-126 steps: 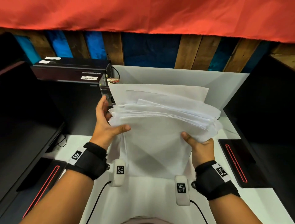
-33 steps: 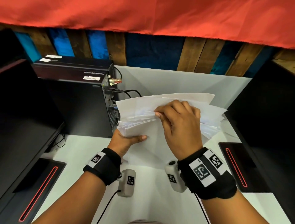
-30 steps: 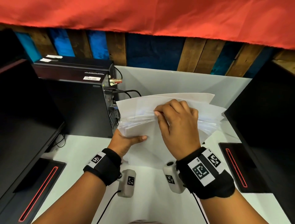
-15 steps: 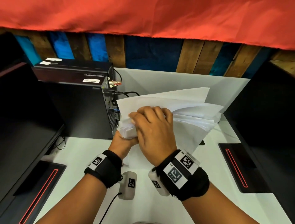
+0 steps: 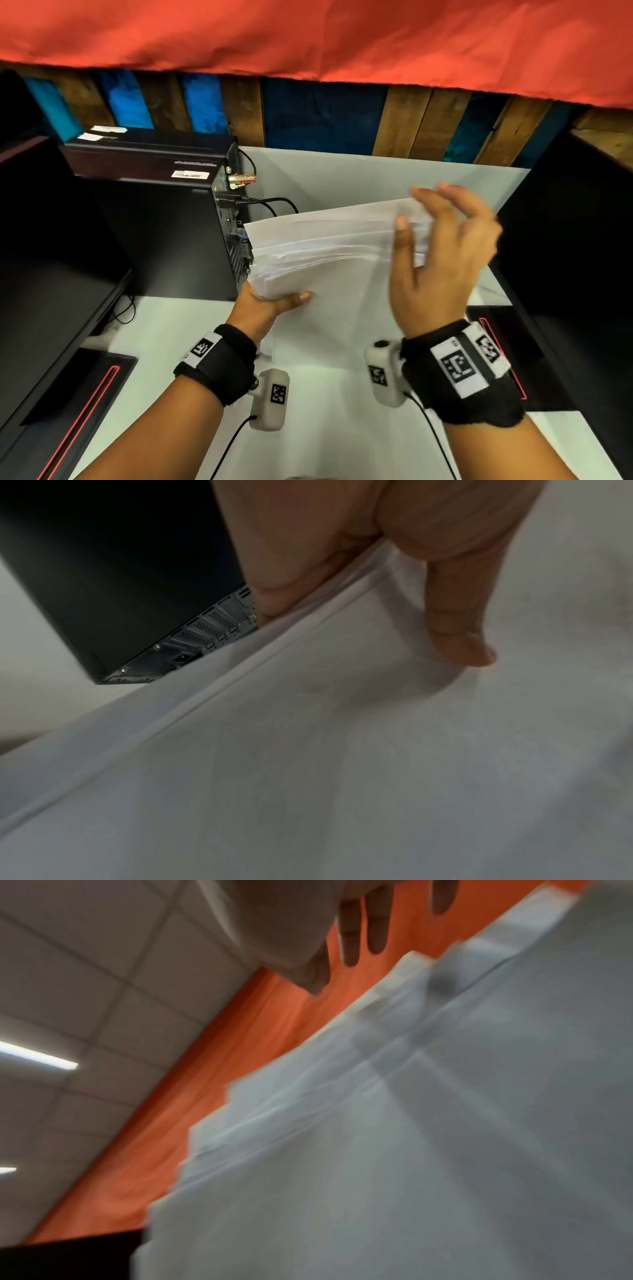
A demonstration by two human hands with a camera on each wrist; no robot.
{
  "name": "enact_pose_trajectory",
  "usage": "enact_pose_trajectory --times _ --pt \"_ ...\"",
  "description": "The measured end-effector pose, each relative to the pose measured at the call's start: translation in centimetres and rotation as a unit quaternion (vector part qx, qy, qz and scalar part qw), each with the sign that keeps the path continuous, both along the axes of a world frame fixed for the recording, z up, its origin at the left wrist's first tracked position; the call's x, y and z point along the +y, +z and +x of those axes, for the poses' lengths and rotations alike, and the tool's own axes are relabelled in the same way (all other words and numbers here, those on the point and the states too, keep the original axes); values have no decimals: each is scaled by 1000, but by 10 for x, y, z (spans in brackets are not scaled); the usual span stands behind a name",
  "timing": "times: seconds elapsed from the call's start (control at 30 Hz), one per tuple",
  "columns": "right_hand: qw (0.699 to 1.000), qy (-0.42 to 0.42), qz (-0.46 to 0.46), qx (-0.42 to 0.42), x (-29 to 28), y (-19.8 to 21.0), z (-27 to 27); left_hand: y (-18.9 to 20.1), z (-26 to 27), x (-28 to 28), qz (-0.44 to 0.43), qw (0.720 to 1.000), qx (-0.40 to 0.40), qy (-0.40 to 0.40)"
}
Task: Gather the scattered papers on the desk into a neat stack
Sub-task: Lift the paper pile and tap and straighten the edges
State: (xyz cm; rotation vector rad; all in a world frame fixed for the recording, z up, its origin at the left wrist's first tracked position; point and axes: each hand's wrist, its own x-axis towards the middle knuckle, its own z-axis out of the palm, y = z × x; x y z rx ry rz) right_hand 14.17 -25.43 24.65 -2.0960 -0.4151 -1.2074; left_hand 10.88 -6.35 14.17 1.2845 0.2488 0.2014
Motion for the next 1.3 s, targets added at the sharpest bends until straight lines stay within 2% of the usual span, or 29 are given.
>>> enact_pose_trajectory --times 0.07,0.17,0.23,0.4,0.5,0.6,0.8,0.93,1.1,1.3 --pt "997 -4 64 50 -21 -6 15 0 0 0 -4 1000 2 2" --pt "970 101 119 189 -43 -15 28 2 -1 -1 -3 1000 -1 -6" --pt "949 159 145 231 -50 -18 33 3 -1 -1 -4 1000 -2 -6" --pt "906 257 240 235 -46 -16 37 4 -2 -1 -11 1000 1 -5" --pt "889 268 289 235 -44 -18 36 4 -3 -1 -10 1000 4 -8" --pt "852 289 366 237 -42 -17 34 3 -4 0 -4 1000 8 -13" --pt "810 315 445 214 -49 -15 39 -3 -2 1 4 1000 15 -15" --pt "835 313 407 198 -53 -17 39 -8 -1 0 2 1000 12 -1" --pt "854 305 345 244 -59 -31 37 -11 -1 1 1 1000 13 1" --pt "866 269 374 197 -66 -26 38 -9 -1 -2 27 999 14 -23"
